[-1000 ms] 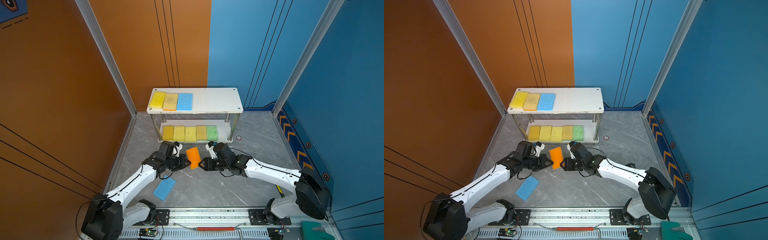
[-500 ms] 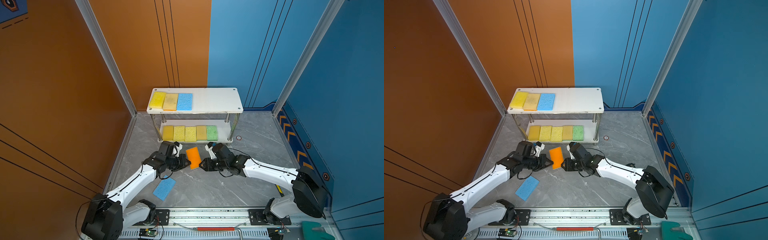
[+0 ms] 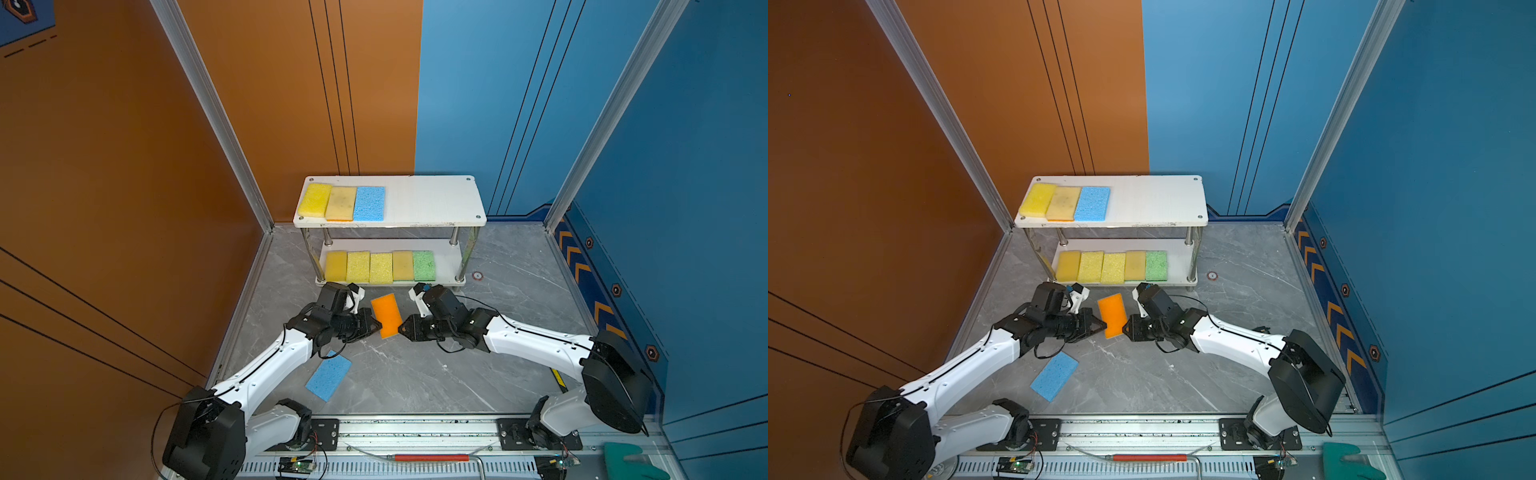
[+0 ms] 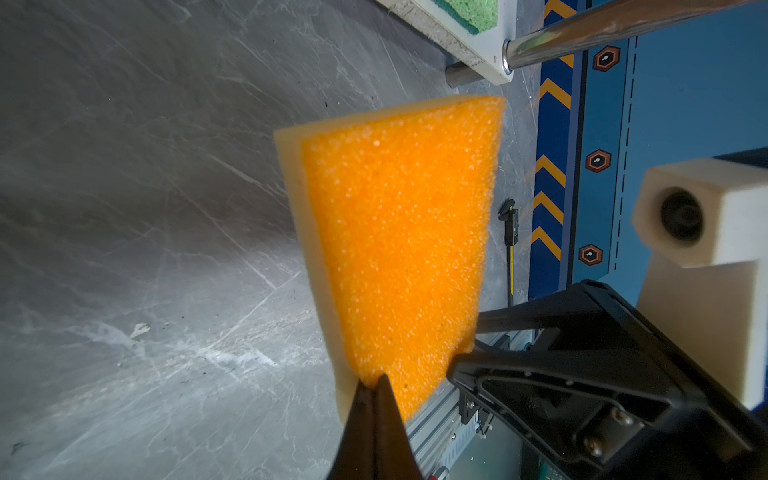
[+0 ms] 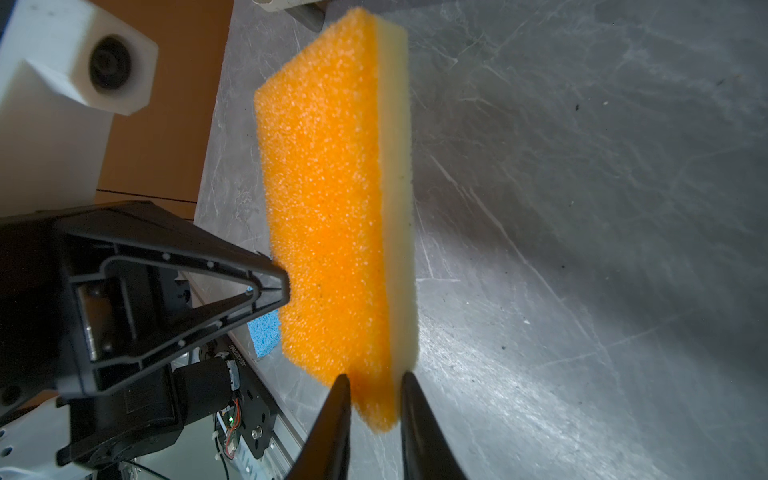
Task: Place and organize the cleaning sponges onto the shelf
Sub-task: 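Grasp the orange sponge with the right gripper and open the left gripper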
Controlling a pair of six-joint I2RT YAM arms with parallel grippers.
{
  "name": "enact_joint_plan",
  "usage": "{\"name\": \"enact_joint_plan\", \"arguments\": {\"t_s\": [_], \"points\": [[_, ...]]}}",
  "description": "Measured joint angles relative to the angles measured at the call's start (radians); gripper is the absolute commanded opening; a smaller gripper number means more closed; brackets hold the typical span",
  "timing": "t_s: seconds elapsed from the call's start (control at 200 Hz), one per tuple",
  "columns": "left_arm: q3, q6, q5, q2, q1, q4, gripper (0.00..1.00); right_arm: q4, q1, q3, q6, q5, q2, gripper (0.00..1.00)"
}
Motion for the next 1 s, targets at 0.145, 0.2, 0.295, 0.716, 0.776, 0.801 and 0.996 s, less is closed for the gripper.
{"name": "enact_joint_plan", "arguments": {"t_s": [0.145, 0.2, 0.295, 0.716, 0.776, 0.801, 0.996], "points": [[0.0, 0.0, 0.0, 0.0, -0.001, 0.0, 0.04, 0.0, 0.0, 0.0, 0.001, 0.0, 0.001, 0.12], [0.0, 0.0, 0.0, 0.0, -0.001, 0.0, 0.04, 0.0, 0.0, 0.0, 0.001, 0.0, 0.001, 0.06], [0.0, 0.0, 0.0, 0.0, -0.001, 0.0, 0.04, 0.0, 0.0, 0.0, 0.003, 0.001, 0.001, 0.0], [0.0, -0.006, 0.007, -0.013, 0.008, 0.003, 0.48, -0.01, 0.0, 0.0, -0.004, 0.029, -0.022, 0.0], [0.0, -0.01, 0.011, -0.027, 0.021, -0.002, 0.54, -0.019, 0.0, 0.0, -0.005, 0.036, -0.038, 0.0], [0.0, -0.003, 0.014, -0.034, 0.027, -0.005, 0.57, -0.024, 0.0, 0.0, -0.006, 0.039, -0.045, 0.0], [0.004, 0.013, 0.04, -0.104, 0.121, -0.047, 0.68, -0.065, 0.0, 0.0, -0.025, 0.056, -0.114, 0.0]]}}
